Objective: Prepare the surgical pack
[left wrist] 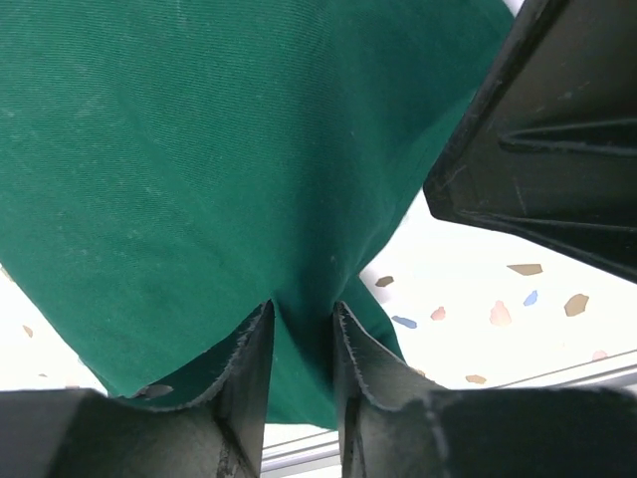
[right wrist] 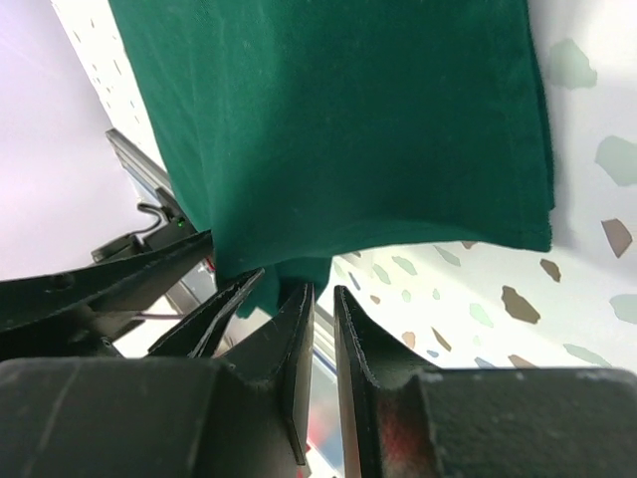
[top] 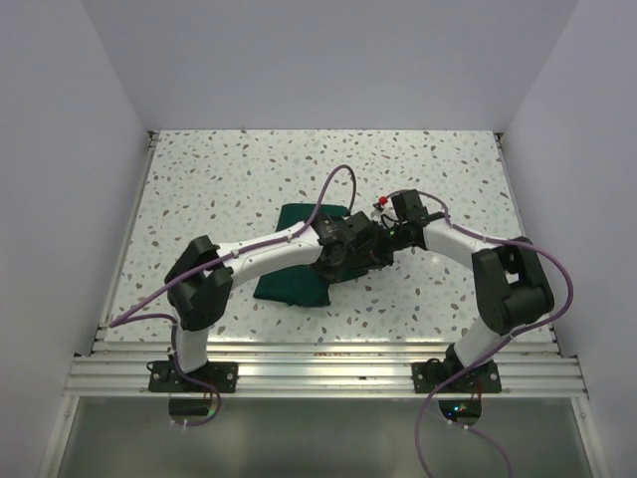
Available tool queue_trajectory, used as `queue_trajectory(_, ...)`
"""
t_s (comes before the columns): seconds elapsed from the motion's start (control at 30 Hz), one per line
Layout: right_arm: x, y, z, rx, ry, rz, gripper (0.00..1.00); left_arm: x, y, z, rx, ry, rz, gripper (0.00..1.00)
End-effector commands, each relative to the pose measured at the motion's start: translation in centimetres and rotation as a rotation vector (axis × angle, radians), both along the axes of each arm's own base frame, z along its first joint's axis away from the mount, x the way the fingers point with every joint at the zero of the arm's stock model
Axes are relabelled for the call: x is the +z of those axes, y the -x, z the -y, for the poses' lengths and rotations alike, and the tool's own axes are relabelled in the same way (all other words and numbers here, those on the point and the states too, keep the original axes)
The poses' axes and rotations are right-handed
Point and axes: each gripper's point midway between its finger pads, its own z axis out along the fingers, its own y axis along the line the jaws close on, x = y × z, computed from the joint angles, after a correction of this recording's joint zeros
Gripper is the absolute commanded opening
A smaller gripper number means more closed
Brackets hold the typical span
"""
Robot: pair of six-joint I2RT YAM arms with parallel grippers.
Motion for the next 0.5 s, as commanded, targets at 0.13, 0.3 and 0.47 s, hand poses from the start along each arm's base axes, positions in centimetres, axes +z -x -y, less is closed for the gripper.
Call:
queue_trajectory(0.13, 0.8, 0.6, 0.6, 0.028, 0.001, 0.014, 0.18, 0.7, -0.6, 1.2, -0.004, 0.053, 0.013, 0.28)
queue_trajectory(0.3, 0.9, 0.7, 0.6, 0.03, -0.002, 0.015, 0.18, 0.2, -0.3, 1.5, -0.015, 0.056, -0.008, 0.36)
queue_trajectory(0.47, 0.8, 1.1, 0.8, 0.036, 0.0, 0.009, 0.19, -0.5, 0.1, 1.6, -0.016, 0.064, -0.029, 0.36)
